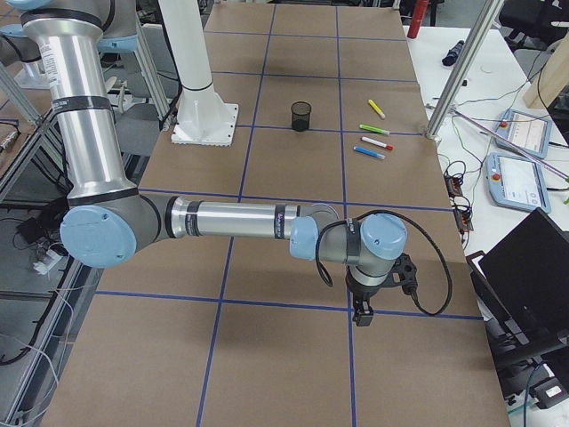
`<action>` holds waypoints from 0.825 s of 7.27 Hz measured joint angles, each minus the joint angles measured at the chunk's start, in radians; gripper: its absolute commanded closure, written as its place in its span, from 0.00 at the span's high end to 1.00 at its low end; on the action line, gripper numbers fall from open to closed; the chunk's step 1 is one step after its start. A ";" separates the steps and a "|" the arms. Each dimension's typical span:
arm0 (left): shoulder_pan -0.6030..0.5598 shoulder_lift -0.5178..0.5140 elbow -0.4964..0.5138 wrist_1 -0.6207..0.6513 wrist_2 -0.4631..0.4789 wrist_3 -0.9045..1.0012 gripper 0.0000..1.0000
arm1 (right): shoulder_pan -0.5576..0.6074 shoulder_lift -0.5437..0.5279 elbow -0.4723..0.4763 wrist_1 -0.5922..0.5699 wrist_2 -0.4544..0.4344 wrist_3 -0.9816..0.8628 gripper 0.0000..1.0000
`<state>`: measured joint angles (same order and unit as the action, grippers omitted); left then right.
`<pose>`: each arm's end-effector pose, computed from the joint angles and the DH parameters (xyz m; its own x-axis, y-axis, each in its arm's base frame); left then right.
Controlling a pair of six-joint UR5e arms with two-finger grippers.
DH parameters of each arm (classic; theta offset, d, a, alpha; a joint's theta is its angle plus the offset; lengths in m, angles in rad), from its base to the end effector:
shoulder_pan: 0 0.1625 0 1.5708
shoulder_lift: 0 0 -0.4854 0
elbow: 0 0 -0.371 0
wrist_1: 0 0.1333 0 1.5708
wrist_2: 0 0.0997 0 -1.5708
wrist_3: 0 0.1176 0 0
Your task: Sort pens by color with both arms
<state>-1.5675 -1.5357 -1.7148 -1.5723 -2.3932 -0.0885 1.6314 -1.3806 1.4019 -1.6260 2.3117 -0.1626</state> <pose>-0.0456 -0.4598 0.6758 0.6778 -0.0052 -0.7352 0.0568 0.9974 0.0454 0.0877 -0.5551 0.7213 0.7352 -0.0949 0.6712 0.0593 0.9954 0.0757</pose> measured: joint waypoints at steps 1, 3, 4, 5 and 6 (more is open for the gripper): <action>0.001 0.006 -0.001 0.000 0.000 0.001 1.00 | 0.000 0.000 -0.001 0.000 0.000 0.000 0.99; 0.001 0.010 -0.004 0.000 0.000 0.001 1.00 | -0.002 0.000 -0.001 -0.001 0.000 0.001 0.99; 0.001 0.011 -0.004 0.000 0.000 0.001 1.00 | -0.002 0.000 -0.001 -0.001 0.001 0.000 0.99; 0.001 0.011 -0.005 0.000 0.000 0.001 1.00 | -0.002 -0.001 -0.001 -0.002 0.001 0.000 0.99; 0.001 0.011 -0.006 0.000 0.000 0.000 1.00 | -0.002 -0.002 -0.001 -0.002 0.001 0.000 0.99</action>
<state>-1.5662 -1.5248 -1.7205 -1.5723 -2.3930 -0.0884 1.6292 -1.3823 1.4005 -1.6276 2.3128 -0.1625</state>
